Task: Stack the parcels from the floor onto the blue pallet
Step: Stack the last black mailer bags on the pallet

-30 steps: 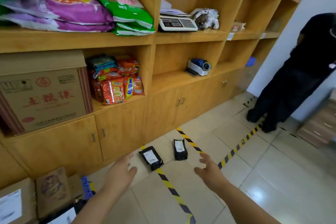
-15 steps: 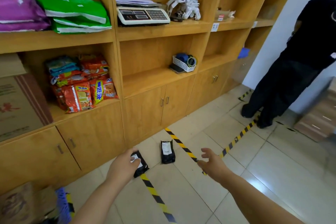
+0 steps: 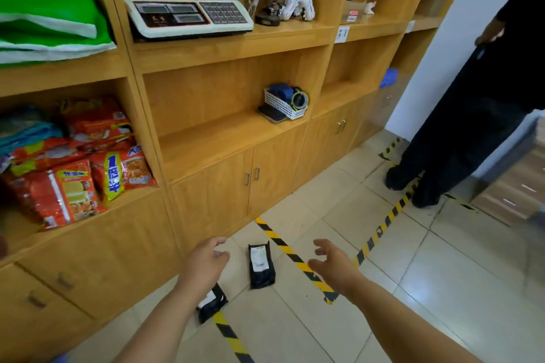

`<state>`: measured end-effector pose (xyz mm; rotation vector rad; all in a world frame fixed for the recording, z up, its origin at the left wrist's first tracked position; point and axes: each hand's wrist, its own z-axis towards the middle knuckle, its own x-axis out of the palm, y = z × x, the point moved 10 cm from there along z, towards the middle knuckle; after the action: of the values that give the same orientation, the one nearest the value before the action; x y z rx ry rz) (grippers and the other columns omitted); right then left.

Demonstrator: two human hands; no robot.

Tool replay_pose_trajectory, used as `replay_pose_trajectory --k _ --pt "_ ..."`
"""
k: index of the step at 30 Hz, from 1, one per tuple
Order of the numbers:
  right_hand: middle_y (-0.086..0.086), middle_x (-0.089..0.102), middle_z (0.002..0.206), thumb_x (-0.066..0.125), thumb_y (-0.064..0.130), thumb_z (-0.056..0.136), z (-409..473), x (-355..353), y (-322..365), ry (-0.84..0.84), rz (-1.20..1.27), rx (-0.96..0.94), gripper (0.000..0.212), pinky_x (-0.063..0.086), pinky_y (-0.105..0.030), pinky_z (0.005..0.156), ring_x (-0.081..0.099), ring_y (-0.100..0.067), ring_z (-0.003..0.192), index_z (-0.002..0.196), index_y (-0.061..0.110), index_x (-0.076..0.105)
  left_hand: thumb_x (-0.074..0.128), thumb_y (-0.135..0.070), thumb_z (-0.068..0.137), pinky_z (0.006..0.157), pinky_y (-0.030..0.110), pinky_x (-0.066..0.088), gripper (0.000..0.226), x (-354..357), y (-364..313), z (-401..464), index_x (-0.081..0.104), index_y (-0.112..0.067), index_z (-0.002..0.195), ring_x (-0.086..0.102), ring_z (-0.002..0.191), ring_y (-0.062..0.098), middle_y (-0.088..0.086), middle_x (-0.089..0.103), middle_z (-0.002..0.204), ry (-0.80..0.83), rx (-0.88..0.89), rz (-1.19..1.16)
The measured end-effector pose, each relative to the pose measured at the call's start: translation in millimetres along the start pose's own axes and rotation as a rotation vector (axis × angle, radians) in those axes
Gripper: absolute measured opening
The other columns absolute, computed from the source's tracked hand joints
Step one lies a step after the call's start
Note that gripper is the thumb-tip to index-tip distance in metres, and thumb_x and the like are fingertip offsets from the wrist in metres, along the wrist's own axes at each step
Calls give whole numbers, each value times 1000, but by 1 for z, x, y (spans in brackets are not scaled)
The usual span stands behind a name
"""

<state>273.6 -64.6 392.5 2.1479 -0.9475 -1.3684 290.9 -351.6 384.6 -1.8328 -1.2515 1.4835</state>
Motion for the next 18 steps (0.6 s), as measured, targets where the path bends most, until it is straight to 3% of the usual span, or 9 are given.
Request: replay_pose_trajectory --k 5,12,18 --pt "-5 48 137 56 23 93 67 -10 14 6 -8 24 49 44 -22 69 57 -18 99 139 21 38 52 -21 94 92 28 43 38 1 -28 77 50 -18 132 52 115 14 0 52 133 39 38 57" --pt "-7 51 132 56 22 93 148 -22 18 57 -28 55 45 43 -25 80 54 -19 104 137 18 43 51 -17 95 95 27 40 39 19 -39 149 49 -14 133 51 120 16 2 51 136 56 -7 66" --pt "-11 56 124 56 23 93 235 -28 9 180 -53 61 49 43 -26 77 58 -23 98 138 13 39 52 -17 95 94 25 38 39 46 -33 199 49 -12 133 51 119 17 4 53 134 -1 -124 17"
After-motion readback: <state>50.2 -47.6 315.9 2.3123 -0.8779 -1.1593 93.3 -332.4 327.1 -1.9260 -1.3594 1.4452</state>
